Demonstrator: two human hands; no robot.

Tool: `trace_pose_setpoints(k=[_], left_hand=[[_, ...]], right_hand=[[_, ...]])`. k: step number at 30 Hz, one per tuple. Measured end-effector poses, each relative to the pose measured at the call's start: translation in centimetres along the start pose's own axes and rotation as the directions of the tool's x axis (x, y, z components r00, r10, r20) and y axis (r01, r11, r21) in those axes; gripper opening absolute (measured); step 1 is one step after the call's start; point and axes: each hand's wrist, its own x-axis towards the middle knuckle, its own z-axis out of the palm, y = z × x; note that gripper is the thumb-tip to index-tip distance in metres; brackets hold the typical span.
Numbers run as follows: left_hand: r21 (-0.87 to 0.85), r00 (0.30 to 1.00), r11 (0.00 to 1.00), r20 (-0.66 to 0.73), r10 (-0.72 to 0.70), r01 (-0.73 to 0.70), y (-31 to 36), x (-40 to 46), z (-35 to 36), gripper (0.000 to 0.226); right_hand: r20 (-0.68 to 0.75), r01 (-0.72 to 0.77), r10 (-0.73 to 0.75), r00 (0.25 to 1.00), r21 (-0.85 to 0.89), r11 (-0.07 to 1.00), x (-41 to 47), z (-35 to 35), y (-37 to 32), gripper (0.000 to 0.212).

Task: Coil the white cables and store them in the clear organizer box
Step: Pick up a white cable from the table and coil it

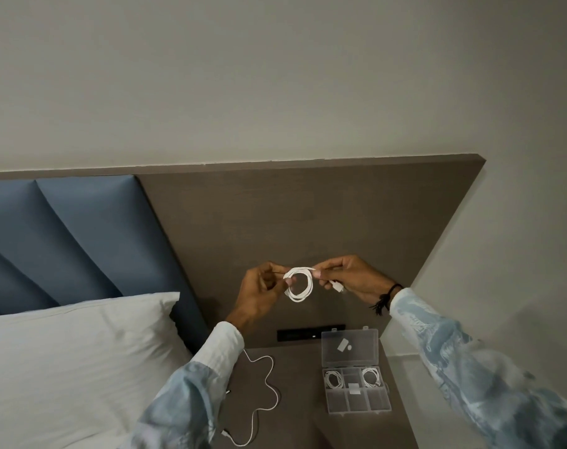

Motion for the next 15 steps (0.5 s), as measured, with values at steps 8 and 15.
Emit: trace_pose_setpoints(k=[8, 15], left_hand=[[-0.163, 0.996, 0.984, 0.059, -0.062, 0.071, 0.4, -0.5, 1.0, 0.022], [0.175, 0.992, 0.977, -0.001, 0.123, -0.121, 0.2, 0.0, 1.0, 0.013]], right_hand=[[-0.261, 0.016, -0.04, 0.964, -0.092, 0.996, 0.6, 1.2, 0.3, 0.023], [-0.036, -0.236, 0.265, 0.964, 0.354, 0.905, 0.0, 2.6, 0.2, 0.023]])
